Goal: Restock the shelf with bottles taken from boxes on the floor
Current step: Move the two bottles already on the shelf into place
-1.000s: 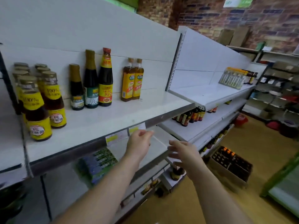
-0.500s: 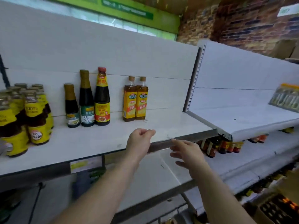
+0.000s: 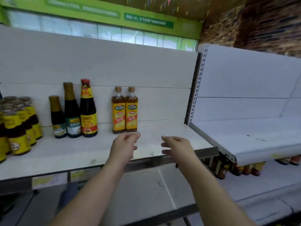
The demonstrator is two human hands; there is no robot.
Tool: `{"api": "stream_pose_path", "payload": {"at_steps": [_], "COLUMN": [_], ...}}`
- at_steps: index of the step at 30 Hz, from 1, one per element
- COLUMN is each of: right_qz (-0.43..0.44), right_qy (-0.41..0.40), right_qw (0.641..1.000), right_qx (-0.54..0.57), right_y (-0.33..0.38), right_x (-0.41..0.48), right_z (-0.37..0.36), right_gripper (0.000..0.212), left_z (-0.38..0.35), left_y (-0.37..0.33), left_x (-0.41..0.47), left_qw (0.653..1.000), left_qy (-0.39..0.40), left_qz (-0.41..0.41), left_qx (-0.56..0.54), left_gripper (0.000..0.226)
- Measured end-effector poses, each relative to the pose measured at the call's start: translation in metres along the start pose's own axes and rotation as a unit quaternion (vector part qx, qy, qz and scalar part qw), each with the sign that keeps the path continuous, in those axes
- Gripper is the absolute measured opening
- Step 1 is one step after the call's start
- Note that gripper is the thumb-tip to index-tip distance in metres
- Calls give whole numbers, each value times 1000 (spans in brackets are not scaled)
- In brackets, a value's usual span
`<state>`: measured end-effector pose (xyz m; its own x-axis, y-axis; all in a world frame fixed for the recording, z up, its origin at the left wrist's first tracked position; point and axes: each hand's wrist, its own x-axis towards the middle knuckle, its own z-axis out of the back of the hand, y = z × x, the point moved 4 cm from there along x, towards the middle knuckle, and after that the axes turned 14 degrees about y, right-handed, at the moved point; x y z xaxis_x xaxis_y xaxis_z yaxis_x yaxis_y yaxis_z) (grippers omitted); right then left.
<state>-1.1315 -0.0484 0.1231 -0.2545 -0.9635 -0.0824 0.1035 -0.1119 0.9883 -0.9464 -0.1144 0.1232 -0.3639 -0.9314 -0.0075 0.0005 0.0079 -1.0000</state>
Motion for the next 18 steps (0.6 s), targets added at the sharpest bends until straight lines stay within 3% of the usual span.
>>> {"api": "stream_pose_path", "payload": {"at_steps": [18], "right_qz": [27], "right_qy": [60], "right_qw": [997], "right_qx": [-48], "right_y": [58], "right_x": [154], "right_z": [-28], "right_gripper": [16], "left_z": [68], "left_y": [-16], "left_x": [140], "left_qw": [995], "left_qy": [-87], "left_qz": [-43], "left_qx": [-1], "left_gripper": [17]}}
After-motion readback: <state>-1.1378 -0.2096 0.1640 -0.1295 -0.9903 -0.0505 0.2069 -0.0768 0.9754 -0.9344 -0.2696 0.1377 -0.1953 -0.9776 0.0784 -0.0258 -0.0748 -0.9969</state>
